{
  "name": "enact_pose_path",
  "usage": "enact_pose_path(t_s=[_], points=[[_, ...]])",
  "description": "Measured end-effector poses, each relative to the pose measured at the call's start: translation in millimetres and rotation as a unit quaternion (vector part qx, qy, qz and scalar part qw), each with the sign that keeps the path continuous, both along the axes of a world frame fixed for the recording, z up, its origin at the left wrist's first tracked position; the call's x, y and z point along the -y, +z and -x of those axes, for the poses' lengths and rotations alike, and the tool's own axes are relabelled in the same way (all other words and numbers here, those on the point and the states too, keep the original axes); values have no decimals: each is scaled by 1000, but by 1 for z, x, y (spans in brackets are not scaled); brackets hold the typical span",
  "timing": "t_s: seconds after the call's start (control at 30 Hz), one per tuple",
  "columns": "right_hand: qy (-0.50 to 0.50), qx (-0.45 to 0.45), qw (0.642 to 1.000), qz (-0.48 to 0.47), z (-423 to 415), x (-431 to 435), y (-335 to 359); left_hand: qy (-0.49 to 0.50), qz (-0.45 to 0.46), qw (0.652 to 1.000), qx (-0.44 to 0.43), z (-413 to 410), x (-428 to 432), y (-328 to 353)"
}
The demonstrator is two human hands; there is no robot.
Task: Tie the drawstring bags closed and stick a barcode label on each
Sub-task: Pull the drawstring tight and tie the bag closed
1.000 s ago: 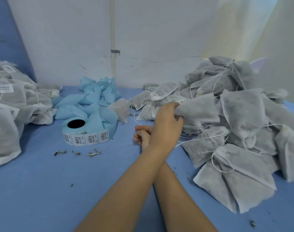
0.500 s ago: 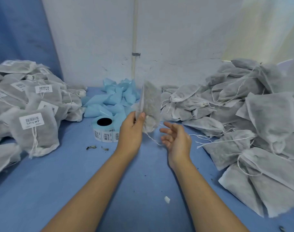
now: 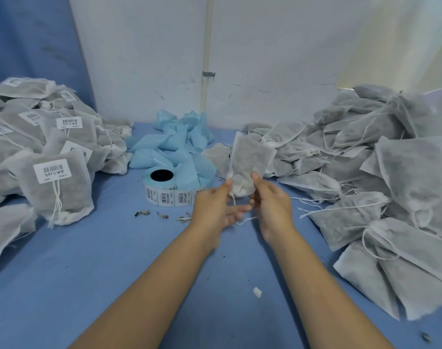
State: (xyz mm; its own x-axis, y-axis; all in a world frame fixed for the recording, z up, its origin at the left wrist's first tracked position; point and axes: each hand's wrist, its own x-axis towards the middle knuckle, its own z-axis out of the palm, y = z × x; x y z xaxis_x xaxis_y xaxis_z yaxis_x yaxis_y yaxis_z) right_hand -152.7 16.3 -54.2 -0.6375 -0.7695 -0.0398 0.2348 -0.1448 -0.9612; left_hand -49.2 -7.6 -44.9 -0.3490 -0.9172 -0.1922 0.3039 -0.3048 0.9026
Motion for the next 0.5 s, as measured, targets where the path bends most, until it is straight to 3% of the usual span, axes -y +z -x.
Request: enact_pose_path(t_s=[0.1, 0.27, 0.33, 0.4, 0.5], points=[[-10, 27, 1000, -1, -5, 0, 0, -31, -49, 998, -33, 0, -4, -3], [-2, 122, 991, 46, -9, 1, 5, 31, 11, 995, 99, -3, 5, -12], [4, 128, 990, 57, -12, 2, 4, 40, 30, 993, 108, -5, 9, -14], [-14, 91, 995, 35, -15, 3, 2, 37, 38, 995, 81, -7, 11, -14], [-67, -53, 995, -44, -18, 5, -4, 17, 33, 999, 32, -8, 12, -13]])
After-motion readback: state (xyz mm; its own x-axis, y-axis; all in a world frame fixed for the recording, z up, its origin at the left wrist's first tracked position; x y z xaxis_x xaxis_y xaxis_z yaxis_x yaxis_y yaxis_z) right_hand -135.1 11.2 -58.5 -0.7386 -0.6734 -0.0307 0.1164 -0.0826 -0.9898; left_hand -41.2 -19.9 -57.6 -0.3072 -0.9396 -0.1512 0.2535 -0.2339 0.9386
